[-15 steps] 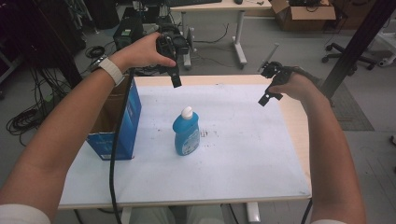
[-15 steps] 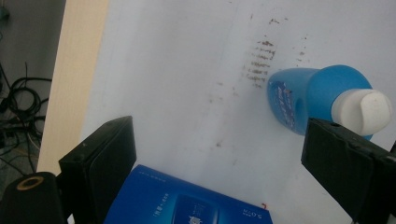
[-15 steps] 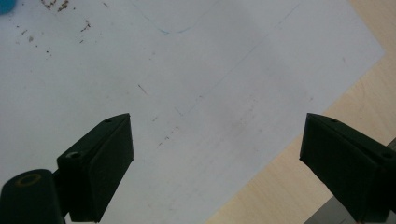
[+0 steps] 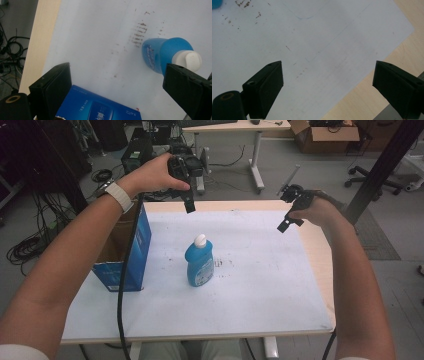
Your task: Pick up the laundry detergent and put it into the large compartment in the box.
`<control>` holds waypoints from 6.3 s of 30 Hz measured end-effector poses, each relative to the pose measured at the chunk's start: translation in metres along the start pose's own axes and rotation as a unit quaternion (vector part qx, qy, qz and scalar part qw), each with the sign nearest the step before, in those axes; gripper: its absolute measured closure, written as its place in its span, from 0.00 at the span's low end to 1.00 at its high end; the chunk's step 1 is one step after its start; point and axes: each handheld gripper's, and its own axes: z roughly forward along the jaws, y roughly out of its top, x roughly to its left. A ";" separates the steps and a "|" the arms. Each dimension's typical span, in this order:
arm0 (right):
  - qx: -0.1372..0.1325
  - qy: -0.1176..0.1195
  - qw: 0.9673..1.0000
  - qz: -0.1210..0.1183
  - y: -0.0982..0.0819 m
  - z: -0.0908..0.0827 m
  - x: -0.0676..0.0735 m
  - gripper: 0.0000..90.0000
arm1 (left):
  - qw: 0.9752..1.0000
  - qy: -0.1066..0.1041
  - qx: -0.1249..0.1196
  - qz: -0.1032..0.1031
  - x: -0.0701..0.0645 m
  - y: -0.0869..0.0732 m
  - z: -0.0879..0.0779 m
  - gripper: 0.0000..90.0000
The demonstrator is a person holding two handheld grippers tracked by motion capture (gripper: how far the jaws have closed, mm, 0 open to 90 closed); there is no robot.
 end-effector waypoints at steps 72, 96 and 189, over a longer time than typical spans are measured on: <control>-0.007 -0.019 1.000 -0.009 0.002 -0.008 0.006 0.11 | 0.979 -0.038 0.024 -0.196 -0.069 -0.006 0.007 0.09; -0.013 -0.022 1.000 -0.005 0.002 -0.008 0.006 0.11 | 0.978 -0.042 0.018 -0.205 -0.082 -0.007 0.040 0.08; -0.010 -0.019 1.000 -0.013 0.007 -0.001 0.008 0.11 | 0.979 -0.038 0.024 -0.201 -0.092 -0.008 0.106 0.36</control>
